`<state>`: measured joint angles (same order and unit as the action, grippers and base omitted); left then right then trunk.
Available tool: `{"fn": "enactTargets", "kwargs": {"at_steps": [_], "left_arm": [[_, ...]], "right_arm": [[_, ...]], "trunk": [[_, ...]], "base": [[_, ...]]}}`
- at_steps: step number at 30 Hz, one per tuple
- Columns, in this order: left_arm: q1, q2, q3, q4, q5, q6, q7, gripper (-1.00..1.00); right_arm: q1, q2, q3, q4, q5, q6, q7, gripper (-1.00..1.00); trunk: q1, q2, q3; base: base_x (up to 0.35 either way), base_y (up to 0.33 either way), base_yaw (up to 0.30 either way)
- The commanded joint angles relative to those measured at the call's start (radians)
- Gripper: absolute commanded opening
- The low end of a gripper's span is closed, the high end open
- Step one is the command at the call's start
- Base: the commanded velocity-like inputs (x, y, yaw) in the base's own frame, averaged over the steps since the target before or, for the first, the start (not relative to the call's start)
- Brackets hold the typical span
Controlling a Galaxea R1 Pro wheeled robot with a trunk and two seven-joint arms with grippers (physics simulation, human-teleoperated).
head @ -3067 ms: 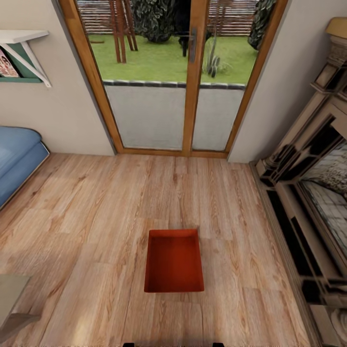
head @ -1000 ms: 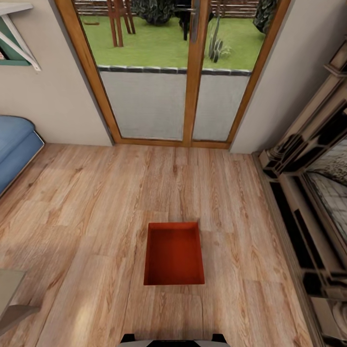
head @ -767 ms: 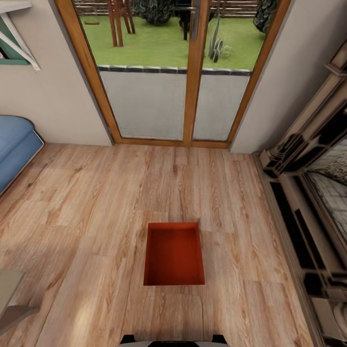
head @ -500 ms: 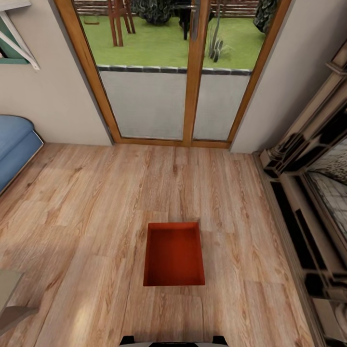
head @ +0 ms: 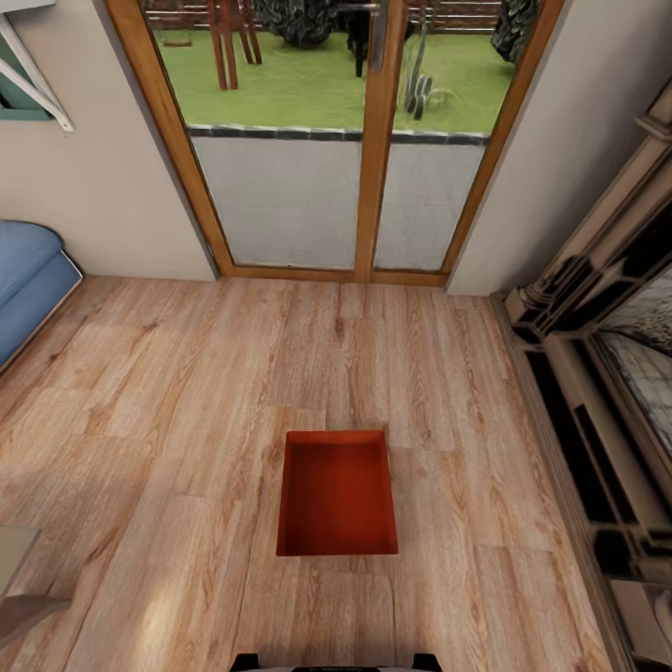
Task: Move the two storage containers from the living room to the garage. In the garage, place one container on the floor and stack the other container on top of it (either order is fine).
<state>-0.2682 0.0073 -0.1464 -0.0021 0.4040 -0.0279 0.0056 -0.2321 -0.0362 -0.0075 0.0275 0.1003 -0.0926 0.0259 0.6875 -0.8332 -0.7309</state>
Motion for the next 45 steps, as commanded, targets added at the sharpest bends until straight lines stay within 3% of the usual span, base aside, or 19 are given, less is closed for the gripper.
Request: {"fn": "enactTargets", "kwargs": {"at_steps": [1, 45], "left_arm": [[0.0, 0.0, -0.009, 0.001, 0.008, -0.003, 0.001, 1.0], [0.0, 0.0, -0.009, 0.001, 0.009, -0.004, 0.001, 1.0]], "right_arm": [[-0.001, 0.0, -0.002, 0.003, 0.01, -0.006, 0.001, 1.0], [-0.001, -0.004, -0.002, 0.003, 0.01, -0.004, 0.0, 1.0]], "trunk": [[0.004, -0.008, -0.004], [0.173, -0.316, -0.142]], "base": [[0.0, 0.0, 0.0], [0.0, 0.0, 0.0]]}}
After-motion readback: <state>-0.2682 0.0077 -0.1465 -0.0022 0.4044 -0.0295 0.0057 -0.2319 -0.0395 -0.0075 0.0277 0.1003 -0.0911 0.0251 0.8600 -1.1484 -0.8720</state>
